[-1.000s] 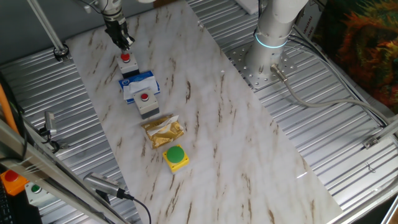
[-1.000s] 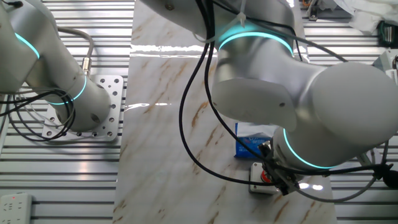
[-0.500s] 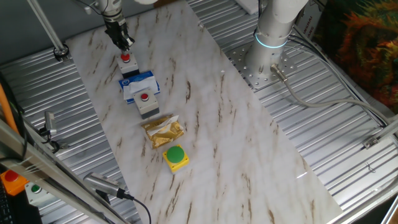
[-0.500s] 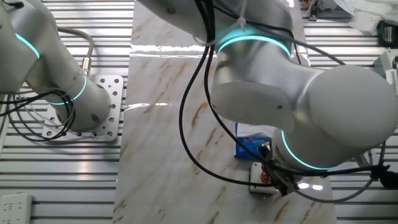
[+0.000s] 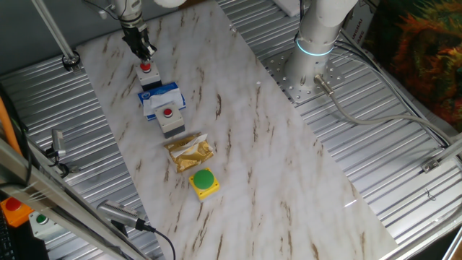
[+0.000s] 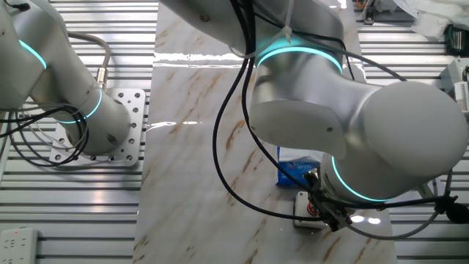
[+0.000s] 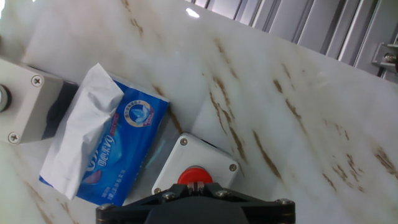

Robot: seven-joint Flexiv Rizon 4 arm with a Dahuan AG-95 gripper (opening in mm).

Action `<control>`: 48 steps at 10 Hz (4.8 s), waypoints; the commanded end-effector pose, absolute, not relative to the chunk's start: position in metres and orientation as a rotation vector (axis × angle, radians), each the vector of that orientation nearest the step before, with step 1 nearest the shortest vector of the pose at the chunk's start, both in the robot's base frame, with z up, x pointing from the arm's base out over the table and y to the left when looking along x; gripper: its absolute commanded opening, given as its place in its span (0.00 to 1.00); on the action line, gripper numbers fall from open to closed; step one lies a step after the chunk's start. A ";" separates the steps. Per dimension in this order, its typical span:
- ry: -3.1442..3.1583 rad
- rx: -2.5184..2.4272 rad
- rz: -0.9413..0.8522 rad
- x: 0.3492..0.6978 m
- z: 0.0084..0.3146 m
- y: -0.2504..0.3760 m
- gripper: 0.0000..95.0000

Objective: Press three buttons from left to right in sequence

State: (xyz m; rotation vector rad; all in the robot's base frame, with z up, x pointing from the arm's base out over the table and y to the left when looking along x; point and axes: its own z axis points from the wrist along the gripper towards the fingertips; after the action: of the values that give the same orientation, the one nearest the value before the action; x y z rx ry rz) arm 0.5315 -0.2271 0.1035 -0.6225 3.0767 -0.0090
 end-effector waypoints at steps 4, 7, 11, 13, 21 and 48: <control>3.072 -0.624 -0.015 0.530 0.101 -0.227 0.00; 3.067 -0.620 -0.011 0.531 0.096 -0.227 0.00; 3.063 -0.616 -0.022 0.533 0.089 -0.225 0.00; 3.066 -0.609 -0.011 0.533 0.088 -0.224 0.00; 3.028 -0.614 -0.043 0.527 0.069 -0.212 0.00; 3.134 -0.525 0.038 0.549 0.164 -0.175 0.00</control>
State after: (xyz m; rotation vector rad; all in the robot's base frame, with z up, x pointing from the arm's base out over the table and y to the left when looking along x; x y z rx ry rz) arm 0.5481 -0.1749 0.1634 -0.5203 3.1333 0.0336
